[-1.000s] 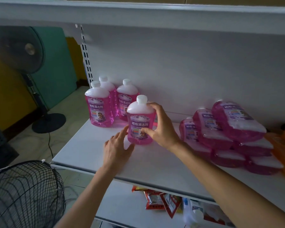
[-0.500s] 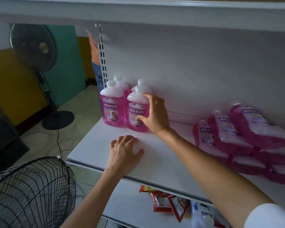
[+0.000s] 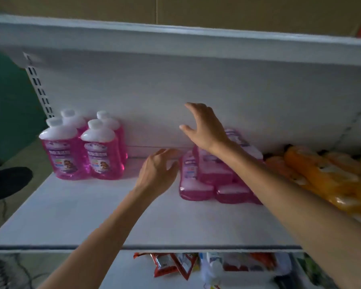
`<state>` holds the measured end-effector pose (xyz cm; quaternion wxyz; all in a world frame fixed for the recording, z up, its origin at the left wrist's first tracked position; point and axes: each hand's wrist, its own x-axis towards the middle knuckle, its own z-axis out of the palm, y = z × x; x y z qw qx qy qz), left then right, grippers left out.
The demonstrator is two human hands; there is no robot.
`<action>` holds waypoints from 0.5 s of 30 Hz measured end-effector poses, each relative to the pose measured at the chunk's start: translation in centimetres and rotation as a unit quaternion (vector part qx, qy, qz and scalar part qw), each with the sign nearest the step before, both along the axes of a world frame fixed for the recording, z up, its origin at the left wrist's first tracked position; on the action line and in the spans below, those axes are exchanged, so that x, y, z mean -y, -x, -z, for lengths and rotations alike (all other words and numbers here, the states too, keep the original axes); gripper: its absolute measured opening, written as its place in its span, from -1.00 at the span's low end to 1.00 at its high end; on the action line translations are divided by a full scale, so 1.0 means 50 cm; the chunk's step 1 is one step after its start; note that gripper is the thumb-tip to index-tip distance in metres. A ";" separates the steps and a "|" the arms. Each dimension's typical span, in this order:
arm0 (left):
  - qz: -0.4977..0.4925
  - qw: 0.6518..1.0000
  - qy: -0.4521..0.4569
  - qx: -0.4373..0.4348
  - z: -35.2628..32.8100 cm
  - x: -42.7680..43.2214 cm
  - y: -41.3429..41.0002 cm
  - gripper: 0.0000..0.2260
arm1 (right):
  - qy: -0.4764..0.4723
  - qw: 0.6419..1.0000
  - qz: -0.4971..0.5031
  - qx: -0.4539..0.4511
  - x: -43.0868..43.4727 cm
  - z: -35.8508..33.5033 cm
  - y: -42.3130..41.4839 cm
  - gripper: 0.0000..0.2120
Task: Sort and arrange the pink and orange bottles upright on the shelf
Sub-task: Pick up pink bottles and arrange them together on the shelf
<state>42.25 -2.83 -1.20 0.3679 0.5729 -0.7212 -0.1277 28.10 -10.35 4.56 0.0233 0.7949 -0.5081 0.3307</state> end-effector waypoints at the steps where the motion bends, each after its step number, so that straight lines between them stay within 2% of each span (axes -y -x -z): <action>1: 0.017 1.000 0.006 -0.025 -0.012 0.009 0.036 -0.75 | -0.005 1.000 0.017 -0.009 0.005 -0.012 0.045 -0.44; 3: 0.043 0.997 -0.013 -0.060 -0.030 0.022 0.102 -0.69 | -0.042 0.997 0.059 -0.011 0.019 -0.028 0.130 -0.43; 7: 0.042 0.995 -0.083 -0.028 -0.030 0.032 0.196 -0.20 | -0.174 0.976 0.119 0.058 0.031 -0.020 0.257 -0.37; 9: 0.012 0.996 -0.089 0.006 -0.010 0.042 0.220 -0.15 | -0.256 0.956 0.123 0.073 0.044 0.014 0.287 -0.28; 11: -0.011 0.997 -0.064 0.032 0.008 0.049 0.233 -0.15 | -0.332 0.931 0.077 0.128 0.052 0.043 0.294 -0.17; 12: -0.012 0.998 -0.048 0.035 0.013 0.054 0.237 -0.13 | -0.354 0.920 0.050 0.159 0.066 0.059 0.296 -0.21; 13: -0.009 0.999 -0.036 0.030 0.018 0.057 0.239 -0.10 | -0.359 0.917 0.035 0.173 0.067 0.064 0.292 -0.35; 15: 0.000 0.999 -0.037 -0.004 0.021 0.056 0.240 -0.15 | -0.332 0.928 0.023 0.166 0.068 0.067 0.292 -0.58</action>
